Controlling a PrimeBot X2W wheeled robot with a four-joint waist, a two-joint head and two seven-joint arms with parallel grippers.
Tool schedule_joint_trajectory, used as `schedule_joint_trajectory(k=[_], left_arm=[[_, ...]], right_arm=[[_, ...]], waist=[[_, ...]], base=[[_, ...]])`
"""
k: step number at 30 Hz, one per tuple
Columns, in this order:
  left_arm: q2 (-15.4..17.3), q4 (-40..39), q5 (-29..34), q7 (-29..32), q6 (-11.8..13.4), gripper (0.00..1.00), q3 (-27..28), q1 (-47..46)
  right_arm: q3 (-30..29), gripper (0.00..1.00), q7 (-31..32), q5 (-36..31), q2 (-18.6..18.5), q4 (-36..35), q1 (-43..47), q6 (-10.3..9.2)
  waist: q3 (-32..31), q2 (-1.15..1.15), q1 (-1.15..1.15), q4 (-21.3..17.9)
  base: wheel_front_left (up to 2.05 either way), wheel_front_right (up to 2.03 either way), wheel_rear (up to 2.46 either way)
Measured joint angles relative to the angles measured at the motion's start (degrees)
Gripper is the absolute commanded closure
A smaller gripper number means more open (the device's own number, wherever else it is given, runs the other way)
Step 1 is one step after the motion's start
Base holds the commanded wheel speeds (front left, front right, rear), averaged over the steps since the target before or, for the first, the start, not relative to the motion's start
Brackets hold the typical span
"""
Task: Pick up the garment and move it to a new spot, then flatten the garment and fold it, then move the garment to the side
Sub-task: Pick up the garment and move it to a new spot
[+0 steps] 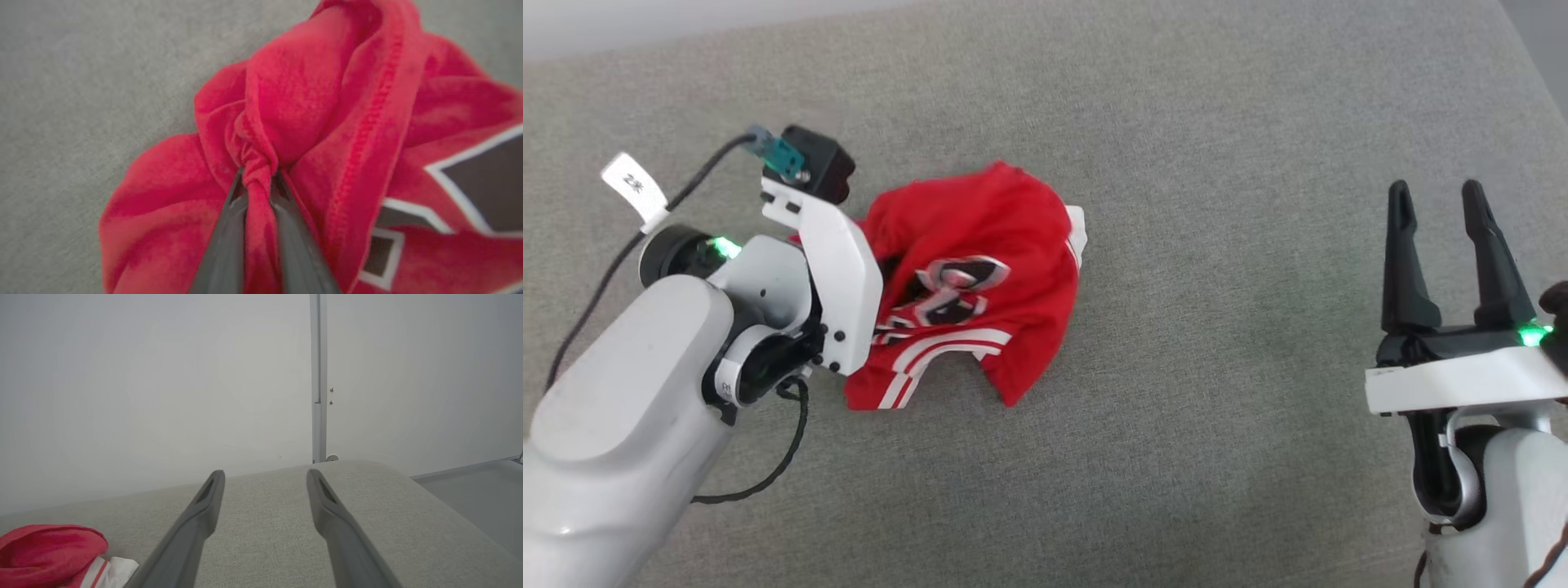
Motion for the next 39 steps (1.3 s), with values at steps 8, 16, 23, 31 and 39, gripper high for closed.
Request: schedule_joint_trajectory(k=[8,16,23,31,39], left_arm=[[-3.68,13.29,-0.32,-0.74,-3.0,1.0,-1.02,-2.77],[-5.89,20.72,0.35,-4.35,-6.13,0.0,-1.52,-6.18],[-5.32,21.17,0.52,-11.26,-7.97,0.0,-0.45,-6.04],[-3.46,16.39,1.23,-27.77,-8.44,0.0,2.92,-0.83],[-0.44,9.91,2.89,-41.57,-4.36,0.0,6.48,9.23]], right_arm=[[1.76,0.0,-1.02,0.16,0.02,1.74,-2.09,0.0],[3.2,0.0,-1.36,0.03,0.02,3.12,-3.54,0.0],[3.41,0.0,-1.21,-1.21,0.01,3.92,-3.14,0.0],[4.45,0.0,0.47,-2.46,0.02,4.42,0.27,0.0],[4.2,0.0,1.51,-2.41,-0.24,4.52,4.64,0.0]], waist=[[1.69,0.0,0.0,-0.14],[1.31,0.0,0.0,0.44],[-1.8,0.0,0.0,1.73],[-7.96,0.0,0.0,4.7],[-14.23,0.0,0.0,7.38]], base=[[0.0,0.0,0.0],[0.0,0.0,0.0],[0.0,0.0,0.0],[0.0,0.0,0.0],[0.0,0.0,0.0]])
